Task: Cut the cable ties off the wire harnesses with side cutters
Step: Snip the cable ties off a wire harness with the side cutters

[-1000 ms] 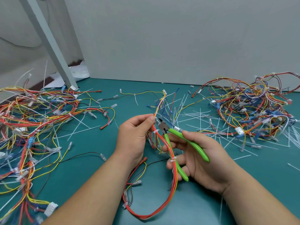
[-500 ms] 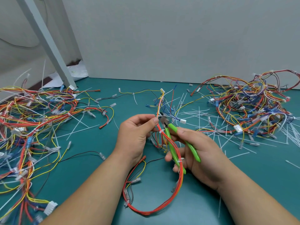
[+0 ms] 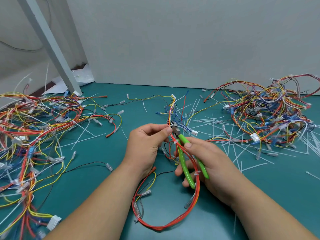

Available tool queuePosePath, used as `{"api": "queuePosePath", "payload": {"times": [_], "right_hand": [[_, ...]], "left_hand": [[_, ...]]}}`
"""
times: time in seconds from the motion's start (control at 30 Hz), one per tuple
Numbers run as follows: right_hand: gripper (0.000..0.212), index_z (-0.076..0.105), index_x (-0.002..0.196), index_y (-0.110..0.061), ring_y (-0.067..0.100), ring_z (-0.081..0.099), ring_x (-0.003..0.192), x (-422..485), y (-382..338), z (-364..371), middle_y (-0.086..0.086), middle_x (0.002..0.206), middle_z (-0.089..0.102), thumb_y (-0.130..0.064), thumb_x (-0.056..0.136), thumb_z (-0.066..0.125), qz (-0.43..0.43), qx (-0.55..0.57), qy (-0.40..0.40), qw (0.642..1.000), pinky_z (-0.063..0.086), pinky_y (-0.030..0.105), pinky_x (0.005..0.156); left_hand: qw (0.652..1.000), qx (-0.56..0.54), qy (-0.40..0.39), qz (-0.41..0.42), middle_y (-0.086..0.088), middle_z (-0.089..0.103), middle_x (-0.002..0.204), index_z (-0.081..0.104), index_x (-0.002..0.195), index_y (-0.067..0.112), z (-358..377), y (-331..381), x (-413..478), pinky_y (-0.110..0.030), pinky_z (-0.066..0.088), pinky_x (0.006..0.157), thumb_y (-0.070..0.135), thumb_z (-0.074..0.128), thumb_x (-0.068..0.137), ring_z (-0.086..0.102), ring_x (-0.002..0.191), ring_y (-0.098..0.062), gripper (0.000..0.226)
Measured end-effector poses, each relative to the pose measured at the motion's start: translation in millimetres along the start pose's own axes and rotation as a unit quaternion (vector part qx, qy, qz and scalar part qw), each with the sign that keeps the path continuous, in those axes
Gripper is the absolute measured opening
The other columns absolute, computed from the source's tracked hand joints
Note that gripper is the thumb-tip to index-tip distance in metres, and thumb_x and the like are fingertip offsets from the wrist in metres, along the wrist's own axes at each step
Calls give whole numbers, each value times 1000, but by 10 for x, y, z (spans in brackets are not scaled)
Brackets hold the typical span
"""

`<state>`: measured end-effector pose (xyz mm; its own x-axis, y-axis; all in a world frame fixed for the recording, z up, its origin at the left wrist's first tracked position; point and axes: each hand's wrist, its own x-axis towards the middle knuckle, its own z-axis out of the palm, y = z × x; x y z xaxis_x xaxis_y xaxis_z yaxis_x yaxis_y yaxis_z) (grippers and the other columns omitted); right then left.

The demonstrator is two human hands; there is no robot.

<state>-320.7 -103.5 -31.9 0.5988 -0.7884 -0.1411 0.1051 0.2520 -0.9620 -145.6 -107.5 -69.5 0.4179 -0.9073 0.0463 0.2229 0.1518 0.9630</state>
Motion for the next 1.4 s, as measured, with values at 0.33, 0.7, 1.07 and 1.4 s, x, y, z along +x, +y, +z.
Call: {"api": "queuePosePath", "payload": {"times": [0.33,0.7,1.07,1.4], "right_hand": [[23,76,94,-30,30,73,72,-22,67,34,5,97,71,-43,85,59,13,21,7,1000,61,43,58],[21,67,111,-21,34,75,71,-26,105,166,10,100,64,-27,107,47,24,11,45,999,62,41,56],[21,64,113,-22,31,70,63,-13,147,151,1,70,70,-25,109,43,19,-11,42,999,61,43,58],[19,62,110,-20,25,67,57,-1,149,147,11,67,60,-23,109,43,21,-43,31,998,58,35,52]], "left_hand": [[999,47,-11,20,-8,77,77,80,77,14,15,45,-58,-17,50,64,10,84,78,66,67,-10,6],[997,65,-22,24,-11,78,82,80,79,14,24,60,-74,-21,53,66,9,84,79,67,69,-13,6],[999,41,-12,15,-17,77,85,78,80,10,40,71,-84,-25,57,68,7,83,78,72,75,-22,6],[999,45,-6,16,-5,75,76,72,85,8,61,73,-77,-19,52,62,7,83,79,68,67,-11,13]]}}
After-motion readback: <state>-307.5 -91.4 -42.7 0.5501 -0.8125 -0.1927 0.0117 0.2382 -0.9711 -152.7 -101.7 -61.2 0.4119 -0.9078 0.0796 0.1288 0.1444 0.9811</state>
